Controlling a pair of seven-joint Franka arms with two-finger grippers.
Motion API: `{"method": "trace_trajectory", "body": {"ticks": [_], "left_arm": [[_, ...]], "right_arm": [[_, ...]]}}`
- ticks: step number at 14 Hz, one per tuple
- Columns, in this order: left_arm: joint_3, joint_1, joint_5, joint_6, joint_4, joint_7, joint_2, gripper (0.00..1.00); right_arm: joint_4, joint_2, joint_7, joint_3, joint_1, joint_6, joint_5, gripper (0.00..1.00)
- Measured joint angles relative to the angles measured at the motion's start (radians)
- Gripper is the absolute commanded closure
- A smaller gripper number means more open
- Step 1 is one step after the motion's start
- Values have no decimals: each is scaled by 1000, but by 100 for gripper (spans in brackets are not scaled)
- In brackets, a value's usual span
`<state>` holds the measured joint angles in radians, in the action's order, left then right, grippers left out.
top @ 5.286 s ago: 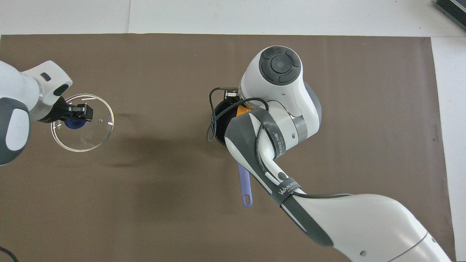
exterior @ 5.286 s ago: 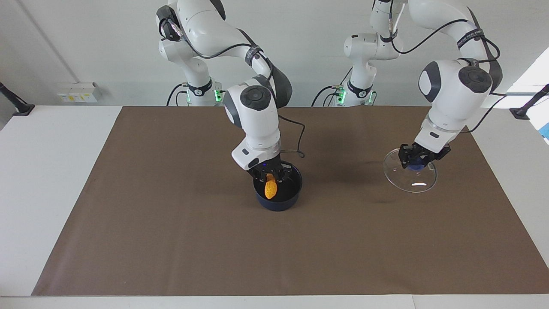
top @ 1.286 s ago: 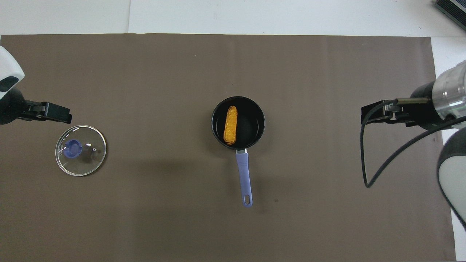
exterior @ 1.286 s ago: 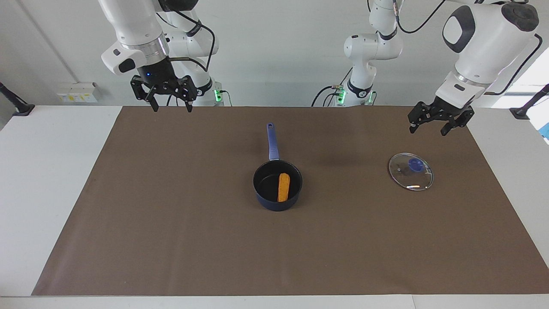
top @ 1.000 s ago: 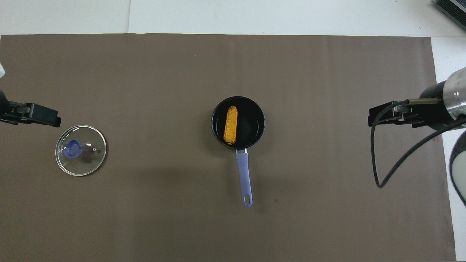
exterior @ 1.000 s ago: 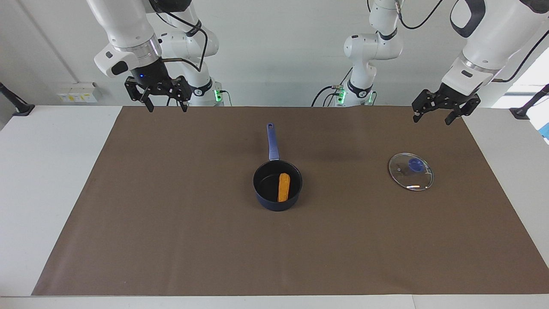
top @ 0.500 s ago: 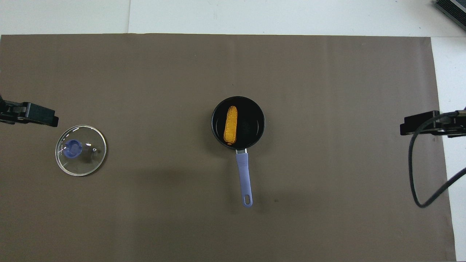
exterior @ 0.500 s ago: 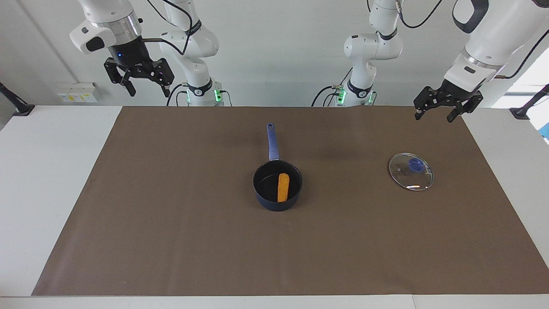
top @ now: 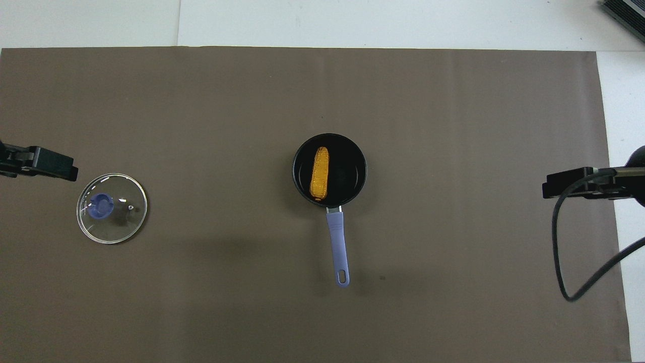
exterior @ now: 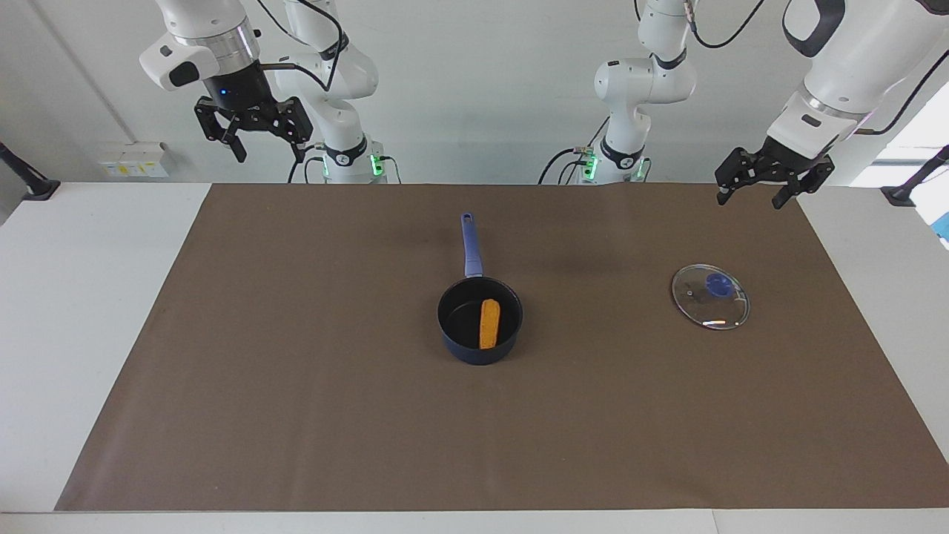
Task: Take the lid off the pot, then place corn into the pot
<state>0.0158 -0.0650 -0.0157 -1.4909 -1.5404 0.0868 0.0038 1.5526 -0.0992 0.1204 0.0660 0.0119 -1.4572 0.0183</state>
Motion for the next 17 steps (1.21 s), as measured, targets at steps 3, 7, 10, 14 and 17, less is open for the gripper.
{"method": "trace_trajectory", "body": {"ticks": [3, 7, 10, 14, 17], "left_arm": [[0, 0, 11, 40, 21, 13, -3, 0], [0, 0, 11, 47, 29, 13, -4, 0], [0, 0, 11, 47, 30, 15, -4, 0], [2, 0, 11, 47, 30, 17, -5, 0], [2, 0, 11, 47, 30, 19, -6, 0]], "right_arm": [[6, 0, 22, 3, 10, 0, 1, 0], [7, 1, 29, -12, 2, -1, 1, 0], [-9, 9, 29, -14, -19, -1, 2, 0], [-28, 25, 23, -15, -53, -1, 3, 0], [-28, 28, 21, -15, -61, -1, 3, 0]]}}
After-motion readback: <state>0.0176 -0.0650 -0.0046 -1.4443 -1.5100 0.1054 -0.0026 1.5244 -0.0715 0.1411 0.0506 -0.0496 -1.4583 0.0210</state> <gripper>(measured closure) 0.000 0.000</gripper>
